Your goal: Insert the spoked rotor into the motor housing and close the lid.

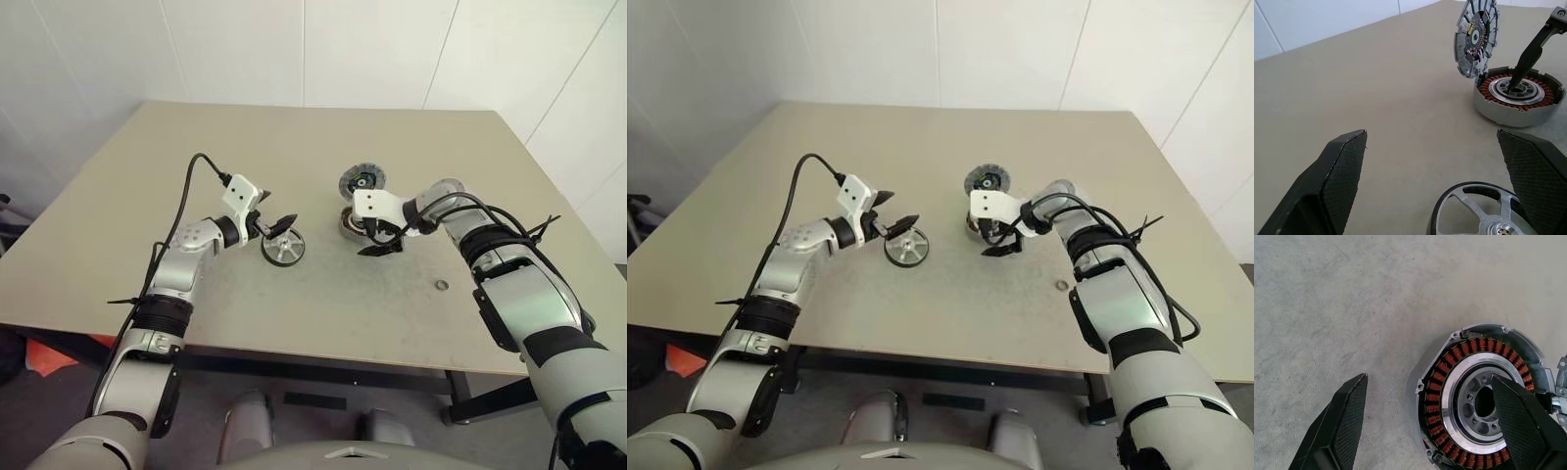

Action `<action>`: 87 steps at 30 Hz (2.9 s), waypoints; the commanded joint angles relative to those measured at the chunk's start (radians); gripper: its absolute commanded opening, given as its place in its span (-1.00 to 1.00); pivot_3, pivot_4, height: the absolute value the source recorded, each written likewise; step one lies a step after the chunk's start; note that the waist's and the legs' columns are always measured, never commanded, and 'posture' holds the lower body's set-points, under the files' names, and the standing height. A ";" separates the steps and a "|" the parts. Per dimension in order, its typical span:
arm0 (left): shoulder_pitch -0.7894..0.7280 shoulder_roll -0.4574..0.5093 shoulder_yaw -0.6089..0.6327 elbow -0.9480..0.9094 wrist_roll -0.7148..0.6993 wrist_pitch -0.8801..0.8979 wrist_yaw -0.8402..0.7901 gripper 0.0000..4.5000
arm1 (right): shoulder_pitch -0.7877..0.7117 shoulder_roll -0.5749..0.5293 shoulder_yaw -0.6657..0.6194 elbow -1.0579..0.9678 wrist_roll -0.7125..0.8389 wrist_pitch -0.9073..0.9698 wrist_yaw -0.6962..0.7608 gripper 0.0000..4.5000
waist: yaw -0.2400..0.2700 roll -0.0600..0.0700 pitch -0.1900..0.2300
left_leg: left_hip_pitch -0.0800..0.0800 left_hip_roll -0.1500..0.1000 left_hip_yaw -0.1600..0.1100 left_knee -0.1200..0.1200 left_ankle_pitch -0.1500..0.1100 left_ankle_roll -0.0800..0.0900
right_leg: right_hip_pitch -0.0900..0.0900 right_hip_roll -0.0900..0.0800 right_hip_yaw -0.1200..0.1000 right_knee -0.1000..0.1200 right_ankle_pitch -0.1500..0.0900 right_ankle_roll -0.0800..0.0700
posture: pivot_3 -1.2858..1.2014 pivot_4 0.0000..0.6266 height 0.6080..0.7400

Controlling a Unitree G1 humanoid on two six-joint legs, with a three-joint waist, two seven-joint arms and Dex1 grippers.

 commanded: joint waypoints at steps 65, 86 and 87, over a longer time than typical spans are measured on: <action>0.008 0.014 -0.002 0.042 0.026 -0.022 0.030 1.00 | 0.015 -0.010 -0.015 -0.028 -0.049 -0.077 0.018 1.00 | -0.002 0.000 0.000 | -0.002 0.002 0.000 0.001 0.000 0.000 | -0.002 0.001 0.000 0.000 0.000 0.000 | 0.03 -1.00 1.00; 0.007 0.006 -0.023 0.053 0.032 -0.027 0.019 1.00 | 0.008 -0.031 -0.079 -0.078 0.007 -0.030 -0.059 1.00 | -0.002 0.000 0.000 | -0.002 0.002 0.000 0.001 0.000 0.000 | -0.002 0.001 0.000 0.001 0.000 0.000 | 0.03 -1.00 1.00; 0.007 0.007 -0.022 0.055 0.032 -0.028 0.018 1.00 | 0.012 -0.035 -0.081 -0.084 0.009 -0.027 -0.055 1.00 | -0.002 0.000 0.000 | -0.002 0.001 0.000 0.001 0.000 0.000 | -0.002 0.001 0.000 0.001 0.000 0.000 | 0.03 -1.00 1.00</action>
